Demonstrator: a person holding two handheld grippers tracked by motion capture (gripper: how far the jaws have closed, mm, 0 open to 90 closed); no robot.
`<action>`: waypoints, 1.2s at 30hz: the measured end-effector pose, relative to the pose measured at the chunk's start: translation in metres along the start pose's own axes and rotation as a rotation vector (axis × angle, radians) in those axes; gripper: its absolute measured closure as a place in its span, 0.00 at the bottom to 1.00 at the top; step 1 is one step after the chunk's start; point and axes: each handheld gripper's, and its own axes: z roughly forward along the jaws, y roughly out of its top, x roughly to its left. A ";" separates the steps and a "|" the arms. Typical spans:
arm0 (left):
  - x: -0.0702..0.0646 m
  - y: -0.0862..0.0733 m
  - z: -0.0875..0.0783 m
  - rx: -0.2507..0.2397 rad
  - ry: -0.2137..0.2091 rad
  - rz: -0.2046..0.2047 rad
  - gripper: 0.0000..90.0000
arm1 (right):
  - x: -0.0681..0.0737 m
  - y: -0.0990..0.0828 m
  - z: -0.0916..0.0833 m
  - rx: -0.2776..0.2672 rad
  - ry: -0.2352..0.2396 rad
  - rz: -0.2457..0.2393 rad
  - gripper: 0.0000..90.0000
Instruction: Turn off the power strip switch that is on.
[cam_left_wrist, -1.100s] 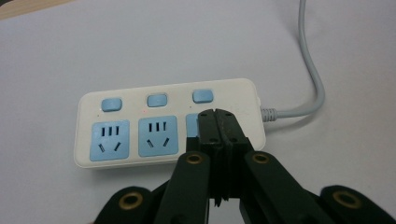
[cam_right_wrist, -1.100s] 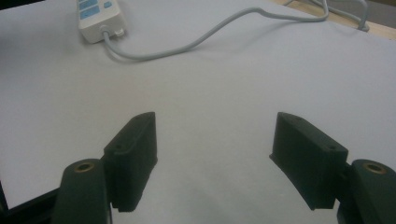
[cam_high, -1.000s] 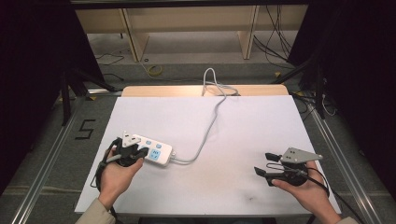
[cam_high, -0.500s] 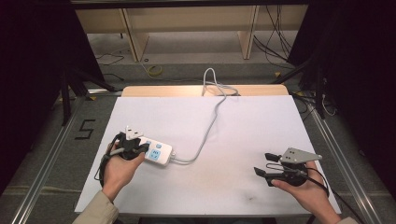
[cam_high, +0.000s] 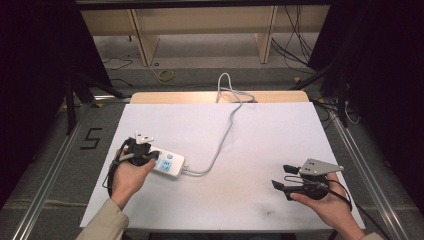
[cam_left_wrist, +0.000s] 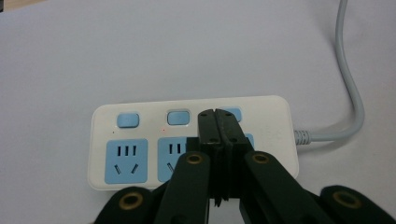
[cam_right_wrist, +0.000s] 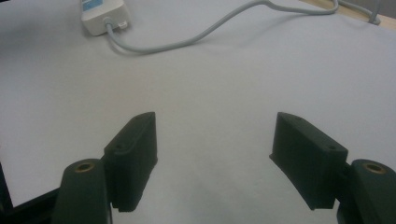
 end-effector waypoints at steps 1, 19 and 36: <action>0.000 0.001 0.000 -0.001 0.000 -0.003 1.00 | 0.000 0.000 0.000 -0.002 -0.002 -0.004 0.35; 0.011 0.008 0.008 0.022 0.024 -0.015 1.00 | 0.000 0.000 0.000 -0.003 -0.001 -0.003 0.35; 0.018 0.014 0.017 0.042 0.033 -0.031 1.00 | 0.000 0.000 0.001 -0.001 0.000 -0.006 0.35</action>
